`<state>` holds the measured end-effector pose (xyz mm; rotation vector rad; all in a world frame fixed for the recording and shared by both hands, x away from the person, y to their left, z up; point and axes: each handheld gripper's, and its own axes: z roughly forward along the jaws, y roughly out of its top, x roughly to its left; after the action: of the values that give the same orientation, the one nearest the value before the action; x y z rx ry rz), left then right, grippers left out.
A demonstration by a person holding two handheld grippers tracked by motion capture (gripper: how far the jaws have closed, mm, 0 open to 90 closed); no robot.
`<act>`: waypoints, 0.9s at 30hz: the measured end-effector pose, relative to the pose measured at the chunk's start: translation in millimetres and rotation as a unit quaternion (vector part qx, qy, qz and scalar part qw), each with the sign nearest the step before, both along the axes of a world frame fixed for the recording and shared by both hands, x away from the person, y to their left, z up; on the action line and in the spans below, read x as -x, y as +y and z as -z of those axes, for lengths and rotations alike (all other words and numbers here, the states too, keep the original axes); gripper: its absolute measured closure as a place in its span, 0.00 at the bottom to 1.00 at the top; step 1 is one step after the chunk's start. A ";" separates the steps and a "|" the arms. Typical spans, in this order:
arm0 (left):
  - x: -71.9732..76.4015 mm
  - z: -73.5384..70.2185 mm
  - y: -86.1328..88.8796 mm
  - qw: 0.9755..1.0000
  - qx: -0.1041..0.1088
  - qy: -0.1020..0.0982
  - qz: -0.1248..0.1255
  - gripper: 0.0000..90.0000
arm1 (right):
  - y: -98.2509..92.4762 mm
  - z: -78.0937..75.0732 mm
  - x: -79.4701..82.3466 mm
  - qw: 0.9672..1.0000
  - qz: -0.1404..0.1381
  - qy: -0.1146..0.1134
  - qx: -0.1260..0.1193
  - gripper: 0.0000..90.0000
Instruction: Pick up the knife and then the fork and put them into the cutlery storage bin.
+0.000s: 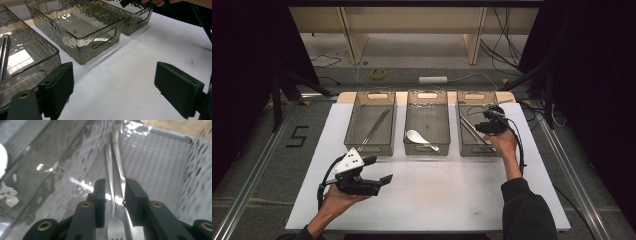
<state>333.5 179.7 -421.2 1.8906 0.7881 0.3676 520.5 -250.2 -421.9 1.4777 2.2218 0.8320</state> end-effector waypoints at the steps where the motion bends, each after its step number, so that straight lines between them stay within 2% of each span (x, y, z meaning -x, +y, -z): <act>1: -0.1 0.0 0.1 1.000 0.001 -0.001 0.000 0.18 | 0.3 -1.4 0.7 1.000 -0.001 -0.003 -0.003 0.76; 10: -0.3 -0.6 0.8 1.000 0.001 0.001 0.000 0.18 | 4.3 -10.7 14.1 0.999 -0.016 -0.020 -0.044 0.58; 14: -0.3 -0.6 0.9 1.000 0.002 0.001 -0.001 0.17 | 6.8 -15.0 23.3 0.997 -0.029 -0.025 -0.067 0.48; 19: -0.2 -0.5 0.5 1.000 0.003 0.002 -0.001 0.17 | 10.6 -21.0 40.2 0.994 -0.040 -0.045 -0.090 0.40; 22: -0.3 -0.4 0.6 1.000 0.003 0.001 -0.001 0.17 | 13.5 -23.2 50.0 0.993 -0.049 -0.049 -0.096 0.33; 27: -0.3 -0.5 1.0 1.000 0.003 0.001 -0.002 0.17 | 19.3 -25.7 67.5 0.991 -0.061 -0.068 -0.097 0.28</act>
<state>333.7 180.7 -420.7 1.8853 0.7939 0.3651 453.0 -230.9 -396.2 1.3320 2.1972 1.1825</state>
